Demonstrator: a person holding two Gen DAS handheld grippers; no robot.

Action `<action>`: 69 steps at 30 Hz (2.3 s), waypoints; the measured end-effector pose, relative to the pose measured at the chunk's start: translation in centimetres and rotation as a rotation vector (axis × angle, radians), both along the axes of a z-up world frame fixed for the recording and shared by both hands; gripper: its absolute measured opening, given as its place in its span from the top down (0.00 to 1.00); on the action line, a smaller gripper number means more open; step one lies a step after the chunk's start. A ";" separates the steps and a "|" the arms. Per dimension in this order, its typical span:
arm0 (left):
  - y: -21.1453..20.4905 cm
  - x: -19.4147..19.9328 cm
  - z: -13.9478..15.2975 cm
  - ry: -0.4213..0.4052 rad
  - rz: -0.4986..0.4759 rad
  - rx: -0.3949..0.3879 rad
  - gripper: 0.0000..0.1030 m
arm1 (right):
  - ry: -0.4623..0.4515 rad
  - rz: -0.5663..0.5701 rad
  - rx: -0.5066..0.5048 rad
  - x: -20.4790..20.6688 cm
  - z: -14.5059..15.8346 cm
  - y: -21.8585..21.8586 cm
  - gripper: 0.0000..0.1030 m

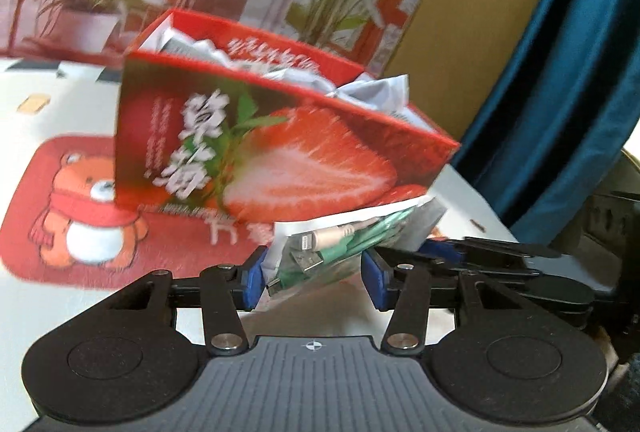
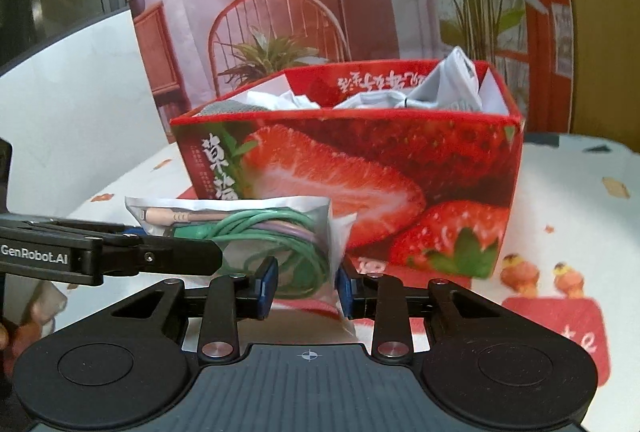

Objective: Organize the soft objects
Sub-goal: 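Close both grippers on the white bag of green cables, then lift the cable bag with both grippers and carry it over the red box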

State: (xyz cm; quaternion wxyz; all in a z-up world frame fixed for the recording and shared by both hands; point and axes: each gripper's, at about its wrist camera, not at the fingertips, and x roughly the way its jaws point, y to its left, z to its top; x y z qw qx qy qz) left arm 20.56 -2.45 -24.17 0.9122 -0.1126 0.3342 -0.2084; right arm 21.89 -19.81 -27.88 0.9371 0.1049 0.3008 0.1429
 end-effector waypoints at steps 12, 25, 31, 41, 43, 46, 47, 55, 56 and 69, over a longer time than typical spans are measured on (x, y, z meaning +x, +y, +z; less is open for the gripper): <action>1.2 -0.1 -1.0 0.017 0.062 0.020 0.49 | -0.017 0.011 -0.010 -0.2 -0.1 0.4 0.95; 1.9 -0.3 -1.2 0.044 0.101 -0.024 0.49 | -0.032 -0.003 -0.015 -0.3 -0.1 0.2 0.97; 2.7 -0.1 -1.9 0.096 0.126 -0.076 0.49 | -0.014 -0.025 0.007 -0.4 -0.4 -0.5 0.99; 2.2 -0.3 -2.3 0.115 0.103 -0.075 0.49 | 0.004 -0.017 0.007 -0.7 -0.7 -0.1 0.99; 2.4 -0.3 -2.1 0.109 0.108 -0.097 0.49 | -0.001 -0.017 0.009 -0.7 -0.6 -0.1 0.99; 2.6 -0.5 -1.1 0.071 0.108 -0.113 0.49 | -0.025 -0.021 0.015 -0.7 0.2 -0.2 0.99; 2.7 -0.6 -0.6 0.054 0.105 -0.114 0.49 | -0.037 -0.022 0.016 -0.7 0.6 -0.3 0.99; 2.2 -0.1 4.8 -0.107 0.088 -0.062 0.49 | -0.150 -0.011 -0.012 0.1 4.5 -0.6 0.99; 2.1 0.1 5.4 -0.122 0.087 -0.054 0.49 | -0.165 -0.008 -0.020 0.2 5.0 -0.5 0.99; 1.2 6.2 9.8 -0.188 0.095 -0.008 0.49 | -0.234 -0.039 0.012 6.0 8.9 -1.3 0.99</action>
